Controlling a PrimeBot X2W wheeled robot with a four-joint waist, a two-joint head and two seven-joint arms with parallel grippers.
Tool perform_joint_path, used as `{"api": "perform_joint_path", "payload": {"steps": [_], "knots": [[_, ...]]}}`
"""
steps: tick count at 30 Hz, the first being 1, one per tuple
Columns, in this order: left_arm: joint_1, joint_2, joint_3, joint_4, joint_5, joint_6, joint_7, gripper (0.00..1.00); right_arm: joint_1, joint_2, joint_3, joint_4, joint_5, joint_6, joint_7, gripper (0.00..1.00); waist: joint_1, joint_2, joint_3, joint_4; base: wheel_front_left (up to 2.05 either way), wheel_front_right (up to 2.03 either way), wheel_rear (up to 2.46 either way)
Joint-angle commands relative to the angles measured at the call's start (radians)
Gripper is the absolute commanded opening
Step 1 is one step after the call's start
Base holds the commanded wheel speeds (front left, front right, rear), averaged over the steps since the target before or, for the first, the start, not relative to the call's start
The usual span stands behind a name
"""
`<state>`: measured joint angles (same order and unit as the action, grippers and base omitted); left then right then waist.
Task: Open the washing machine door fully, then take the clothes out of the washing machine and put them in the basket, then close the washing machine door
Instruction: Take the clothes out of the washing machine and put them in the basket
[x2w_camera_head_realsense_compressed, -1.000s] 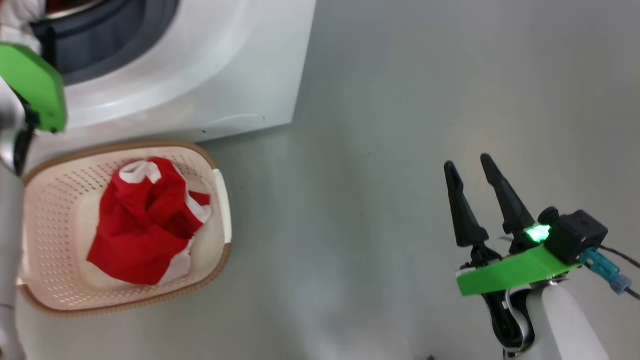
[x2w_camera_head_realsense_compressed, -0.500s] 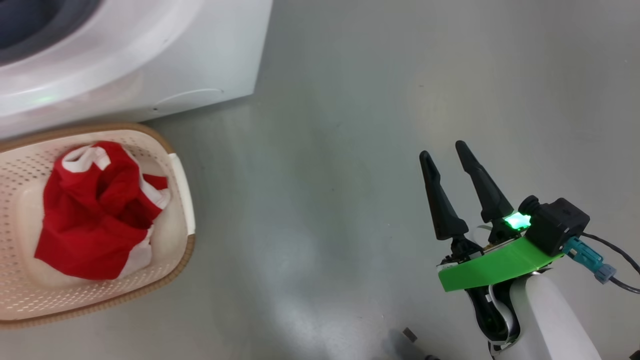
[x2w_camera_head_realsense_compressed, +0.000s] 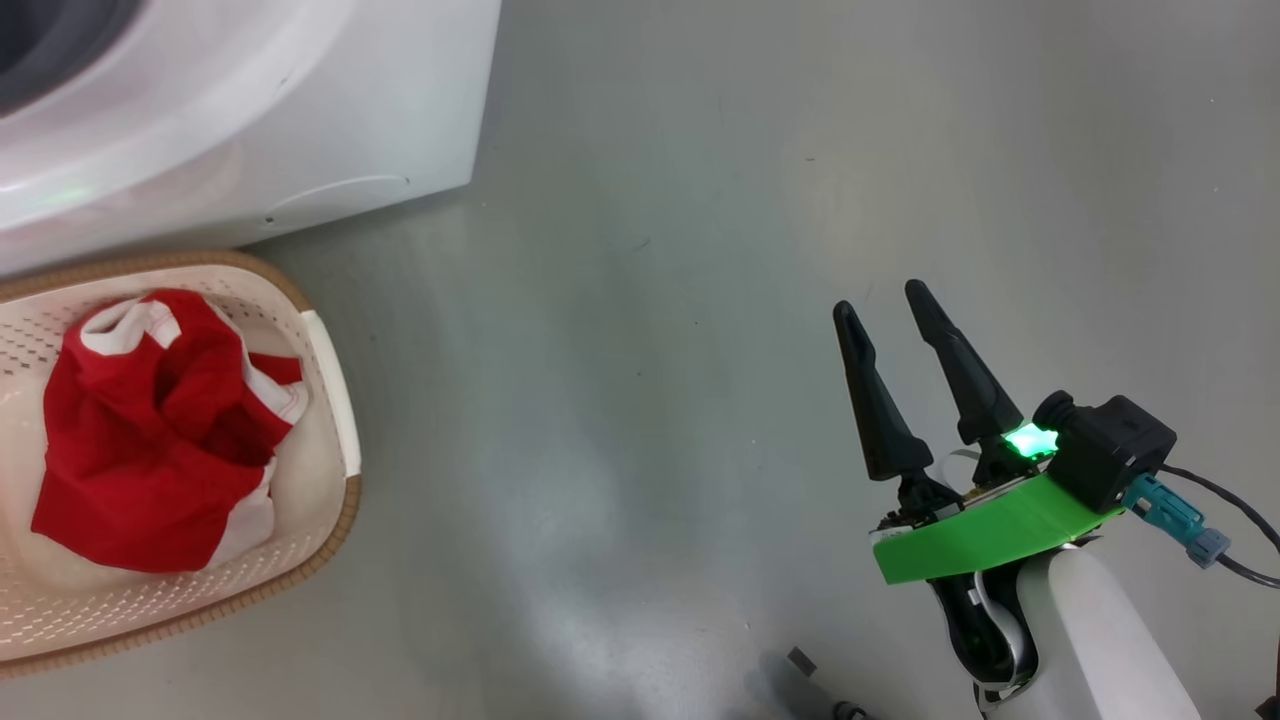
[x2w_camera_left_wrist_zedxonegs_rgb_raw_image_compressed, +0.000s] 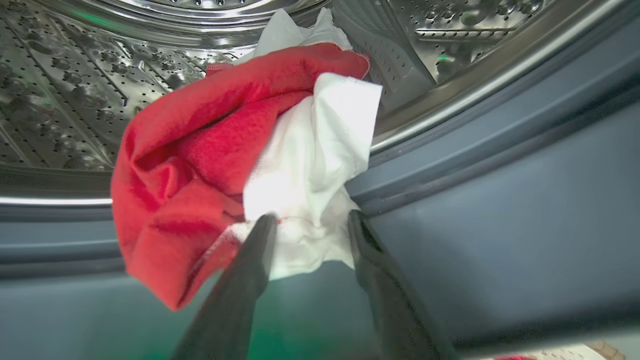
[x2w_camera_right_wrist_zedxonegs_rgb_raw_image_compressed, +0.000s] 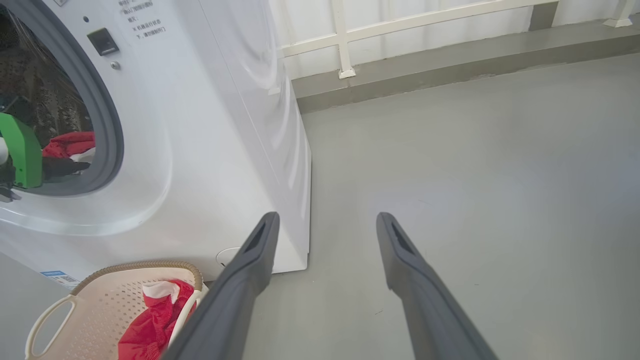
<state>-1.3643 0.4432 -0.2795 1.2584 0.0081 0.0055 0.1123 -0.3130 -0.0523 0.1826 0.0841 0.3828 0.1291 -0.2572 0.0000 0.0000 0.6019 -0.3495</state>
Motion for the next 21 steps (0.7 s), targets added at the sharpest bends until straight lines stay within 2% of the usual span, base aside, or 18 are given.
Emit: {"api": "perform_joint_path", "payload": {"steps": [1, 6, 12, 21], "knots": [[-0.023, 0.047, 0.005, -0.01, 0.002, 0.013, -0.017, 0.0, 0.002, 0.002, 0.018, -0.024, 0.007, 0.002, -0.005, 1.0, 0.0, 0.0, -0.007, 0.004, 0.0, 0.0, 0.0], [-0.009, 0.042, -0.004, 0.002, -0.004, 0.017, -0.05, 0.0, 0.003, 0.002, 0.019, -0.021, 0.0, 0.002, -0.005, 1.0, 0.0, 0.0, -0.026, 0.009, 0.0, 0.0, 0.0], [0.006, 0.012, 0.03, 0.006, -0.059, 0.004, -0.12, 0.0, 0.011, 0.002, 0.012, -0.014, -0.007, 0.002, -0.005, 1.0, 0.0, 0.0, -0.053, 0.024, 0.0, 0.0, 0.0], [0.09, -0.045, 0.144, -0.019, -0.216, -0.073, -0.345, 0.0, 0.04, 0.002, -0.009, 0.004, -0.032, 0.002, -0.005, 1.0, 0.0, 0.0, -0.149, 0.059, 0.0, 0.0, 0.0]]}}
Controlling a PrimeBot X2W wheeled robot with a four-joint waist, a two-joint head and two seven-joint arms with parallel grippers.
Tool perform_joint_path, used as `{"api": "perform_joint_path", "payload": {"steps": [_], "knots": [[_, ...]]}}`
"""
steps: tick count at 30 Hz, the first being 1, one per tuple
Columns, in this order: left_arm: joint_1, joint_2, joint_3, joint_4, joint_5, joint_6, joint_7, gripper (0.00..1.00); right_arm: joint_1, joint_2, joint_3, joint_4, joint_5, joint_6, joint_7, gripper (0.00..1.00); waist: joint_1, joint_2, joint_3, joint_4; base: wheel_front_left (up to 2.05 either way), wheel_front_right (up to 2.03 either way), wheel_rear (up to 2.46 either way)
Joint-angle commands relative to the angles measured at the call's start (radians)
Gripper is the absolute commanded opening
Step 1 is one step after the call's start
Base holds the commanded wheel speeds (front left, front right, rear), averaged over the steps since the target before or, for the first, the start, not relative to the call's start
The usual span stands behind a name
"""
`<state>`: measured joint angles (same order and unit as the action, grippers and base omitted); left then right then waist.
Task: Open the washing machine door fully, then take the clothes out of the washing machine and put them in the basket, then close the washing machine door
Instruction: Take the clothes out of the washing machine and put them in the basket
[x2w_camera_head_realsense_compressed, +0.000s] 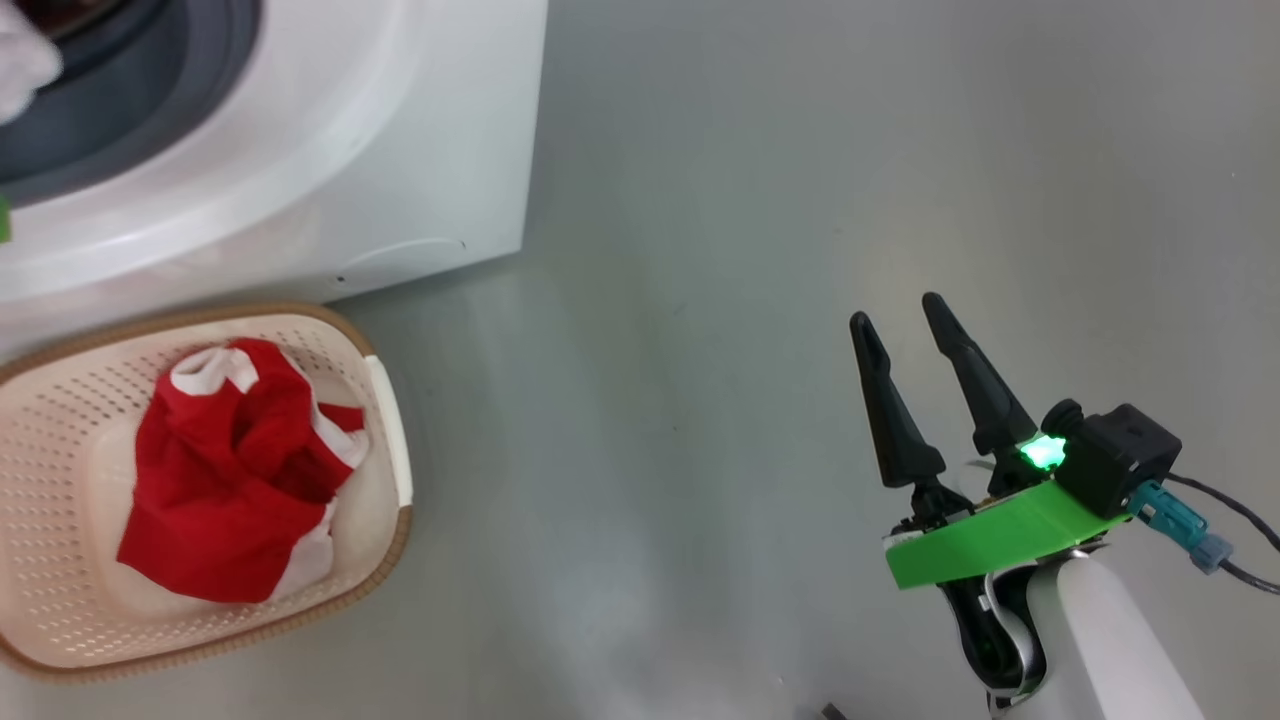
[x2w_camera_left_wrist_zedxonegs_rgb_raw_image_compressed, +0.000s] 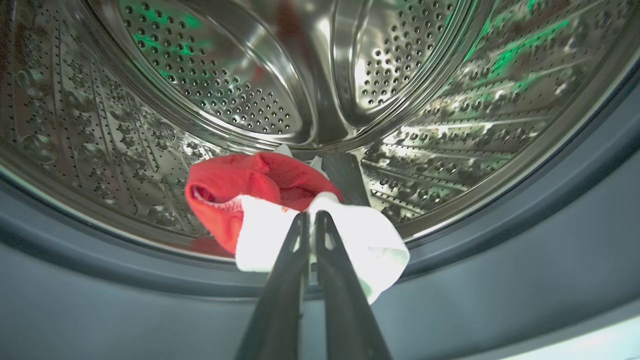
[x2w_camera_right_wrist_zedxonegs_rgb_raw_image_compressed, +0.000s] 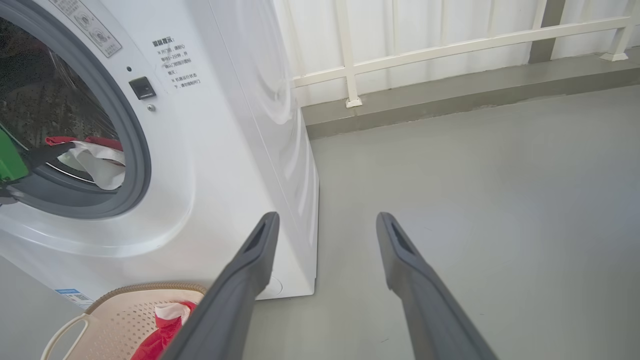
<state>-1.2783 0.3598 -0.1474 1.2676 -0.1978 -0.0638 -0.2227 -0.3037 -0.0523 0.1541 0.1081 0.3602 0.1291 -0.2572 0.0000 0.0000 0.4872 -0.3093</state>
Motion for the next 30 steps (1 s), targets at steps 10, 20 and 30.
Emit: {"api": "perform_joint_path", "payload": {"steps": [10, 20, 30], "knots": [[0.22, -0.025, 0.173, -0.435, -0.139, -0.053, -0.039, 0.0, 0.081, 0.002, -0.017, -0.008, -0.039, 0.002, -0.005, 1.0, 0.0, 0.0, -0.134, 0.078, 0.0, 0.0, 0.0], [0.432, -0.104, 0.277, -0.78, -0.208, -0.066, -0.039, 0.0, 0.118, 0.002, -0.037, -0.001, -0.058, 0.002, -0.005, 1.0, 0.0, 0.0, -0.189, 0.126, 0.0, 0.0, 0.0], [0.607, -0.128, 0.305, -1.097, -0.269, -0.067, -0.039, 0.0, 0.135, 0.002, -0.049, -0.003, -0.06, 0.002, -0.005, 1.0, 0.0, 0.0, -0.207, 0.152, 0.0, 0.0, 0.0]]}}
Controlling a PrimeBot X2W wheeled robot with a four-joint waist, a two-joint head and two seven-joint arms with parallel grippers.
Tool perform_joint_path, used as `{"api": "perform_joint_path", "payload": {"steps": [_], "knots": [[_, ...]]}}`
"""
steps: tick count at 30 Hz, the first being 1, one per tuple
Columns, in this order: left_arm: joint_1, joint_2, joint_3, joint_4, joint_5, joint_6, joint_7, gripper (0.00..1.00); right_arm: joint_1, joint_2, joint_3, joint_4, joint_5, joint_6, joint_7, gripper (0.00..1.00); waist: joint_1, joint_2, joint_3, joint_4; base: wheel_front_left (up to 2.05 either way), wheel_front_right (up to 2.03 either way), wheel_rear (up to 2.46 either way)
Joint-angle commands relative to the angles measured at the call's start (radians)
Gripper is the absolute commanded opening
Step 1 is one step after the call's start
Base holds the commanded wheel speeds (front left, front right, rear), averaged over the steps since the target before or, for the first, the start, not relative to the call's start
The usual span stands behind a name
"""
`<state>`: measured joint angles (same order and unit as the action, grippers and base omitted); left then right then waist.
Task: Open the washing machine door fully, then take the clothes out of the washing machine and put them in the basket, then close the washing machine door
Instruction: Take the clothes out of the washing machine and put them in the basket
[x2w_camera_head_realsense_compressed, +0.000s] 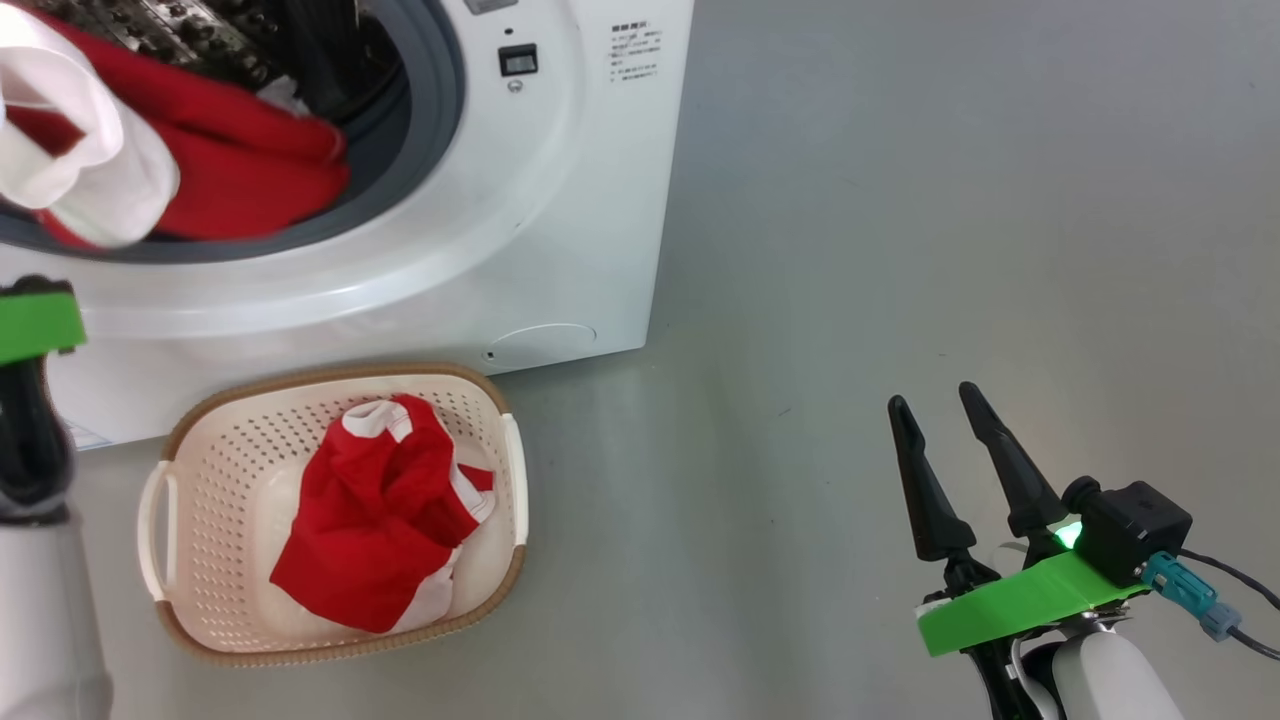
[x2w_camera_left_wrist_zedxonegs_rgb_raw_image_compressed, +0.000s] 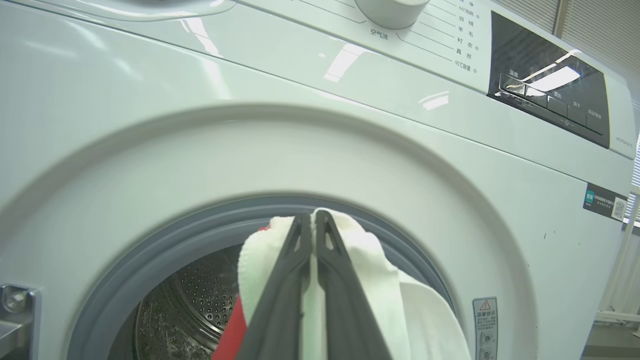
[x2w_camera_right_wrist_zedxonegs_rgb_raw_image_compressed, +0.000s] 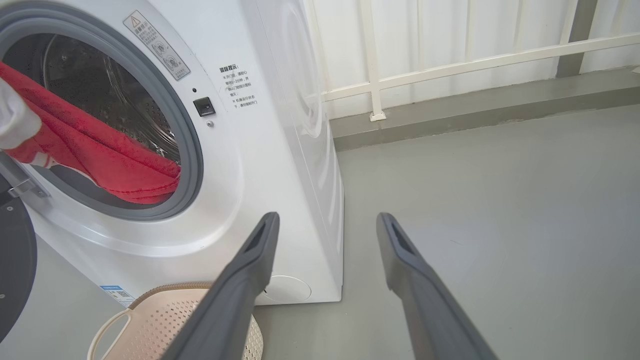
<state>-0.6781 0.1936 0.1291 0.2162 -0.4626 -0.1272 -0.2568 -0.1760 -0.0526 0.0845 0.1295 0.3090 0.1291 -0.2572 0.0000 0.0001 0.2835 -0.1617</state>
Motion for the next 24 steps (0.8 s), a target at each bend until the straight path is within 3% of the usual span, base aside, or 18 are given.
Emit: {"api": "perform_joint_path", "payload": {"steps": [1, 6, 11, 17, 24], "knots": [[0.022, 0.033, 0.037, -0.081, -0.007, -0.003, -0.005, 0.0, 0.009, 0.002, 0.02, -0.024, -0.009, 0.002, -0.005, 1.0, 0.0, -0.0001, -0.004, 0.006, 0.0, 0.0, 0.0], [0.101, 0.004, 0.055, -0.239, -0.012, -0.003, -0.005, 0.0, 0.015, 0.002, 0.016, -0.025, -0.011, 0.002, -0.005, 1.0, 0.0, -0.0001, -0.008, 0.016, 0.0, 0.0, 0.0], [0.167, -0.018, 0.042, -0.283, -0.013, -0.003, -0.005, 0.0, 0.021, 0.002, 0.017, -0.024, -0.014, 0.002, -0.005, 1.0, 0.0, -0.0001, -0.008, 0.027, 0.0, 0.0, 0.0], [0.252, -0.026, 0.025, -0.243, 0.015, -0.003, -0.005, 0.0, 0.016, 0.002, 0.026, -0.028, -0.01, 0.002, -0.005, 1.0, 0.0, -0.0001, 0.003, 0.026, 0.0, 0.0, 0.0], [0.361, -0.043, -0.035, -0.078, 0.07, -0.003, -0.005, 0.0, 0.0, 0.002, 0.033, -0.033, 0.0, 0.002, -0.005, 1.0, 0.0, -0.0001, 0.037, 0.017, 0.0, 0.0, 0.0]]}}
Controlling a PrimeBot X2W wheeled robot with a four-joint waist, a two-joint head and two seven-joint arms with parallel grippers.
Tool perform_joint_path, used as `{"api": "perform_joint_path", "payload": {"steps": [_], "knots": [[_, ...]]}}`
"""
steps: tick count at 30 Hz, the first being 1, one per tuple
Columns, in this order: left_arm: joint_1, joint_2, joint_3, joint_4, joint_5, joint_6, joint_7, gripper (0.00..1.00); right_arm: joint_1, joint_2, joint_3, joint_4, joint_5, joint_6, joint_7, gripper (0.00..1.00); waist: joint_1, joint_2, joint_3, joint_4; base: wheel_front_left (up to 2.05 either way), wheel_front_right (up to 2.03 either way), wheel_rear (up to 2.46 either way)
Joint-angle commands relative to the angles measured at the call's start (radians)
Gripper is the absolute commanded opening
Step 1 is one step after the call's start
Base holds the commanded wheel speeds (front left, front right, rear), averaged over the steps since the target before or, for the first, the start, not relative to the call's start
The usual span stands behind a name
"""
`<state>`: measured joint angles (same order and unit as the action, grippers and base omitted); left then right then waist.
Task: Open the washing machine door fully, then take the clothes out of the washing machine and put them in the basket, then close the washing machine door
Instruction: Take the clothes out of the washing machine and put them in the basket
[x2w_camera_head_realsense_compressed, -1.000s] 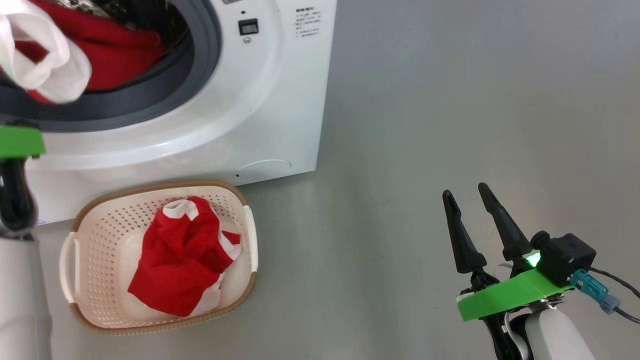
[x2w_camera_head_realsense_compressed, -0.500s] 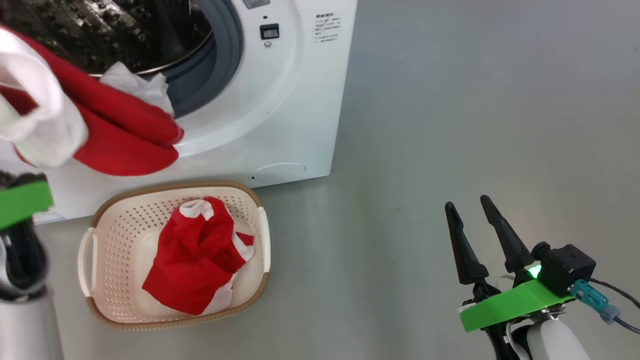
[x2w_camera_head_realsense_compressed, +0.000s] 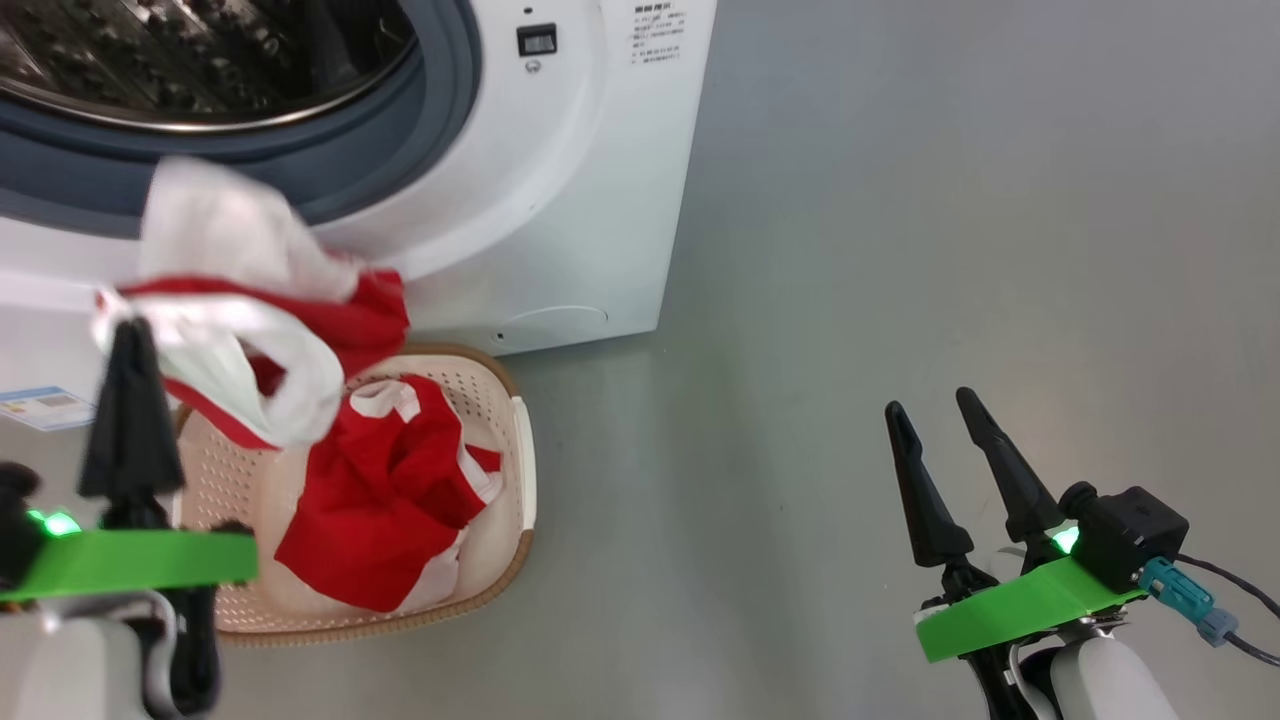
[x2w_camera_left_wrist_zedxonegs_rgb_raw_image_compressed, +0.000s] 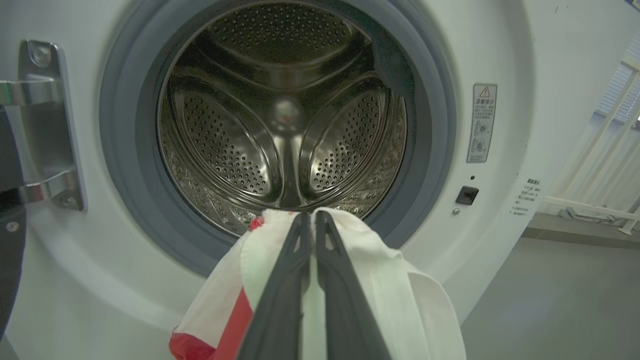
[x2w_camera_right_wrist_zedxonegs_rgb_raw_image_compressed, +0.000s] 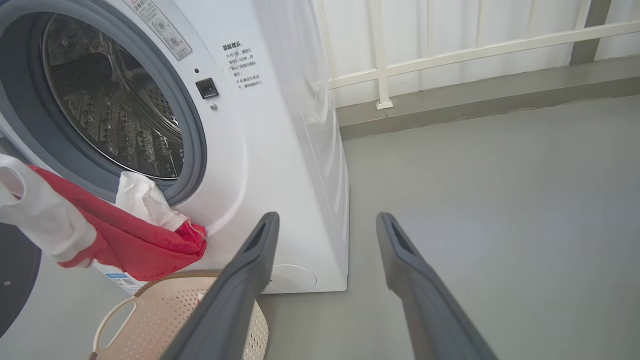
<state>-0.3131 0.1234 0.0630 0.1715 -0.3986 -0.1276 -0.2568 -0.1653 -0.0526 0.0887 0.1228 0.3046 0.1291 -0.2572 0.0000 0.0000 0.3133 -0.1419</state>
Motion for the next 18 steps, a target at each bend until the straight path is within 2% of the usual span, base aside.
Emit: {"api": "perform_joint_path", "payload": {"steps": [1, 6, 18], "knots": [[-0.001, 0.024, 0.025, -0.003, 0.009, -0.003, -0.005, 0.0, -0.013, 0.002, 0.03, -0.027, 0.005, 0.002, -0.005, 1.0, 0.0, 0.0, 0.015, -0.005, 0.0, 0.0, 0.0], [-0.029, 0.032, -0.017, 0.158, 0.025, -0.003, -0.005, 0.0, -0.036, 0.002, 0.037, -0.034, 0.01, 0.002, -0.005, 1.0, 0.0, 0.0, 0.057, -0.013, 0.0, 0.0, 0.0], [-0.204, 0.111, -0.11, 0.536, 0.061, -0.003, -0.005, 0.0, -0.098, 0.002, 0.067, -0.05, 0.039, 0.002, -0.005, 1.0, 0.0, 0.0, 0.185, -0.068, 0.0, 0.0, 0.0]]}}
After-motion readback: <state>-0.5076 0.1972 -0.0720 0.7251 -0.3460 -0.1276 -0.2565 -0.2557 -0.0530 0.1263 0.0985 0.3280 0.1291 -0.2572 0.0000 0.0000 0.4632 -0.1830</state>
